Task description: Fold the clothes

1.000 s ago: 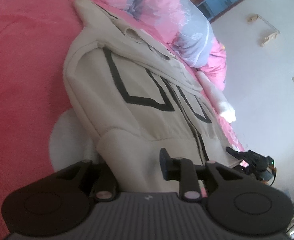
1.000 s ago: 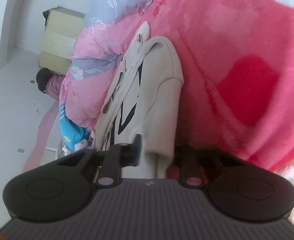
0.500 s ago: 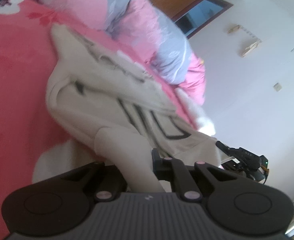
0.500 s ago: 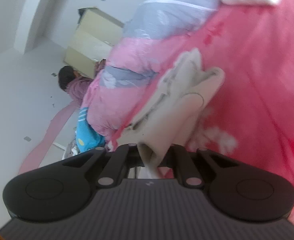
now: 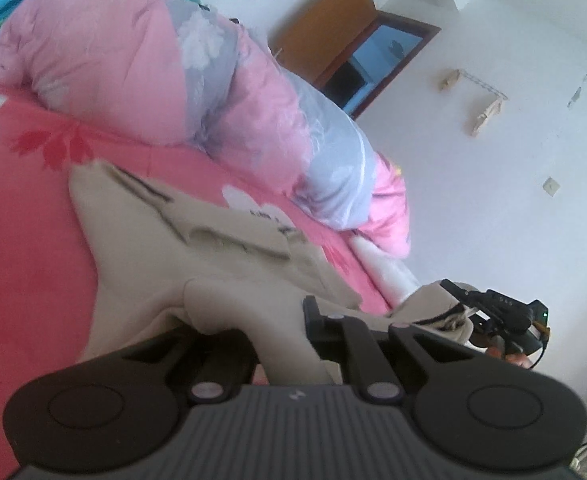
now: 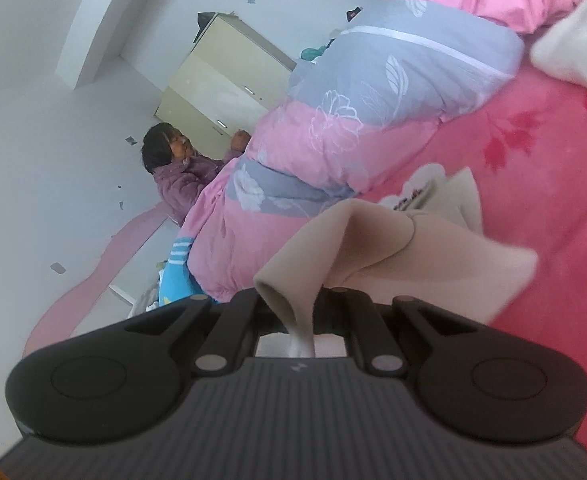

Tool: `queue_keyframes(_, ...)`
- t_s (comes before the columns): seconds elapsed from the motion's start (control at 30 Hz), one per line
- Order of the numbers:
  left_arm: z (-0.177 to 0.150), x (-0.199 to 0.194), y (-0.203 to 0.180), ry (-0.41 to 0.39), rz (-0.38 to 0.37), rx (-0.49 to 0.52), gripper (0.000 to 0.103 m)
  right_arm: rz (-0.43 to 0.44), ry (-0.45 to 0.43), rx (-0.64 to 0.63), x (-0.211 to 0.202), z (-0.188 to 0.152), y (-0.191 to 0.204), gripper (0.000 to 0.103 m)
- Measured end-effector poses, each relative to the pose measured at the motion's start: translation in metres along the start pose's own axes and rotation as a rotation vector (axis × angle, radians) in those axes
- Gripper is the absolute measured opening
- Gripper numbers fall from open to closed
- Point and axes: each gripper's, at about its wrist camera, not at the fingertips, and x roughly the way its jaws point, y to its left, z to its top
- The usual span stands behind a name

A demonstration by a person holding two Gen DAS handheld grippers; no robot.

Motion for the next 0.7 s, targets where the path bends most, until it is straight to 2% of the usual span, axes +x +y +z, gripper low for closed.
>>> queue_keyframes(0.17, 0.027, 0.024, 0.018, -0.017, 0.039, 0.008, 0.006, -0.008, -0.007, -0.001, 0.037, 0.023, -0.011, 0.004)
queue_keyframes(0.4, 0.065, 0.078, 0.069, 0.016, 0.075, -0.130, 0.007, -0.055, 0.023, 0.043, 0.112, 0.045, -0.046, 0.004)
queue_keyframes(0.47, 0.069, 0.090, 0.091, 0.003, 0.074, -0.234, 0.010, -0.084, 0.039, 0.084, 0.137, 0.049, -0.063, 0.004)
queue_keyframes(0.53, 0.073, 0.101, 0.115, -0.014, 0.072, -0.344, 0.028, -0.115, 0.061, 0.136, 0.163, 0.054, -0.082, 0.007)
queue_keyframes(0.6, 0.072, 0.103, 0.142, -0.062, 0.040, -0.491, 0.036, -0.151, 0.077, 0.215, 0.181, 0.053, -0.104, 0.009)
queue_keyframes(0.67, 0.068, 0.103, 0.166, -0.104, -0.017, -0.614, 0.037, -0.172, 0.092, 0.298, 0.195, 0.051, -0.125, 0.011)
queue_keyframes(0.7, 0.066, 0.101, 0.175, -0.122, -0.033, -0.649, 0.038, -0.152, 0.076, 0.315, 0.193, 0.050, -0.129, 0.015)
